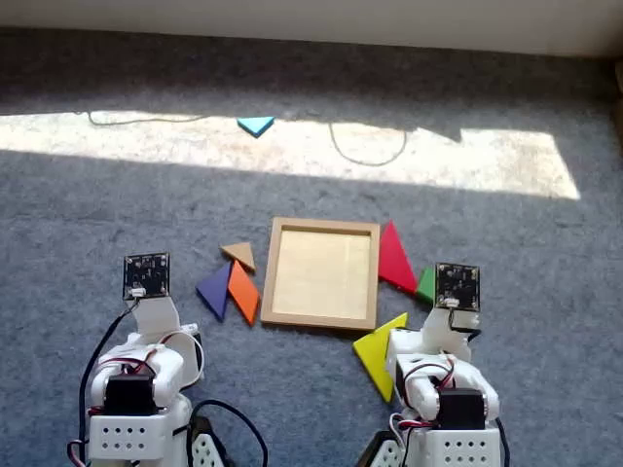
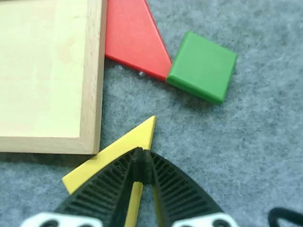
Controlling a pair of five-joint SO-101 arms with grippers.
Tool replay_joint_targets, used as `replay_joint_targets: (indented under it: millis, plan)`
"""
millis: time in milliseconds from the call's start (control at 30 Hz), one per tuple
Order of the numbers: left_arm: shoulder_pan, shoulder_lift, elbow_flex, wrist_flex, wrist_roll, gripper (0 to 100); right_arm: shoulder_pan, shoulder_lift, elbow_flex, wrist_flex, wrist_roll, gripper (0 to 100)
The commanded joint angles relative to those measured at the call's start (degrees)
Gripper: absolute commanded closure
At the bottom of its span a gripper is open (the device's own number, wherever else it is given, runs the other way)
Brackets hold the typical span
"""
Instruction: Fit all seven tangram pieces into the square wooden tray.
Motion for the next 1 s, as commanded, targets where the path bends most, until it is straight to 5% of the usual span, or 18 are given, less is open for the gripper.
replay_joint_targets:
  millis: [0, 533, 967]
  plan:
    - [0.4, -2.6, 1.2, 0.4, 0.3, 99, 0.5, -0.9, 6.8, 0.5, 0.4, 99.3]
    - [0.4, -2.6, 1.2, 0.4, 0.3, 99, 0.7, -0.9, 6.5, 0.5, 0.4, 99.3]
    - [0.4, -2.6, 1.2, 0.4, 0.3, 99, 3.1, 8.3, -25.5, 0.9, 0.1, 99.4]
